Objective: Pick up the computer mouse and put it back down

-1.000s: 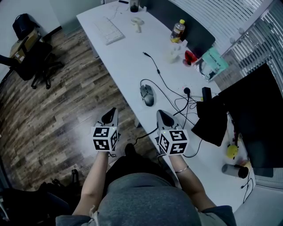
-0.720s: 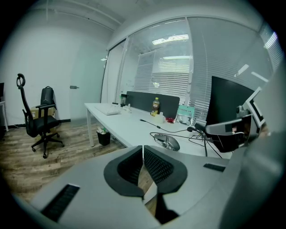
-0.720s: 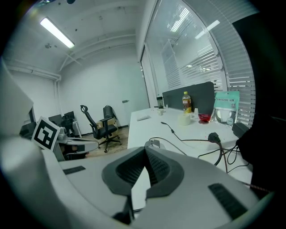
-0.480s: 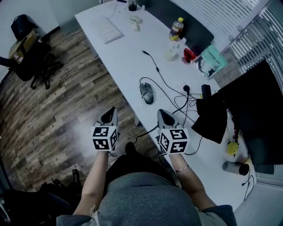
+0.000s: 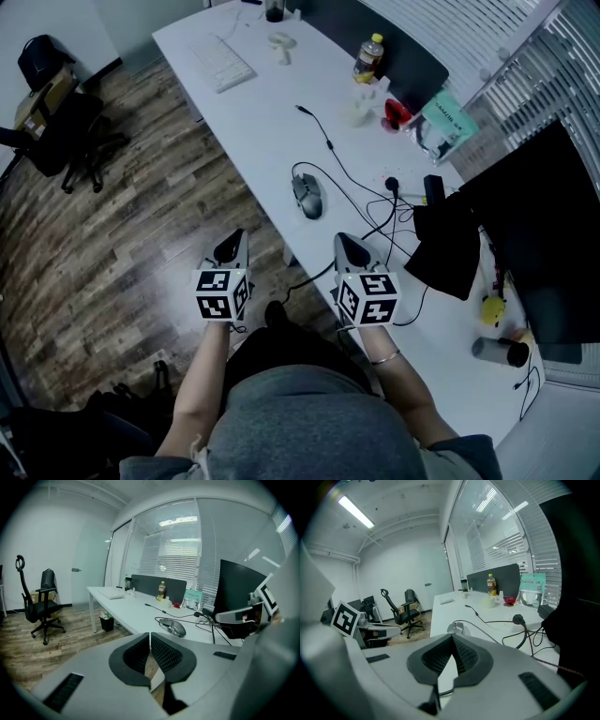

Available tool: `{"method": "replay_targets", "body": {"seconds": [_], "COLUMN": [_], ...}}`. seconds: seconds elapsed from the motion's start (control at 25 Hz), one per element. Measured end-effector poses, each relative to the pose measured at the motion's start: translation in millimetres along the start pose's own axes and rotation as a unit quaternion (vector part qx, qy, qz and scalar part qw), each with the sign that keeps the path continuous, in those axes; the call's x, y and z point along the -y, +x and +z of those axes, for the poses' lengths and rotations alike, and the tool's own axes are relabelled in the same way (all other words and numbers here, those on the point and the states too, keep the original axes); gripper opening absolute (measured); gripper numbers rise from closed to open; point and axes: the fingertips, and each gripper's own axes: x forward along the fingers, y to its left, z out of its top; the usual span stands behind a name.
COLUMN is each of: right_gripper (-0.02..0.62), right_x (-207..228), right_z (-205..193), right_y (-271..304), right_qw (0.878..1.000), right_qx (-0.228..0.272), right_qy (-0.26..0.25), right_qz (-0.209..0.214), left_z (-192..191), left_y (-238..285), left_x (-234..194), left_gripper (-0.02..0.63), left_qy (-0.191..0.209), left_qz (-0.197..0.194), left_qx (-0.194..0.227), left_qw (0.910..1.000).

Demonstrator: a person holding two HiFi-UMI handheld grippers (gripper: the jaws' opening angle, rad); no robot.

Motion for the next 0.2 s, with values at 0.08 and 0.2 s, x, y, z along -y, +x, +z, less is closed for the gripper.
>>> {"method": "replay_targets", "body": {"seconds": [0.08,0.2], "right_gripper": [0.002,0.002], "right_x": [-0.7,-1.9], "right_z": [-0.2,1.2], "right_y": [0.5,0.9], "right_qw": [1.0,1.0], "right_qx": [0.0,0.003], "right_qy": [0.0,-0.001], "right_qz": [0.001,0.001], "left_z": [0.3,1.1], "left_y": [0.7,1.2], "left_x": [0.1,-0.2], "left_gripper": [0.029,0.029], "left_qy": [0.001,0.0], "left_qz": [0.0,0.001], "left_qx": [0.001,0.003], "left_qw": [1.0,1.0]}}
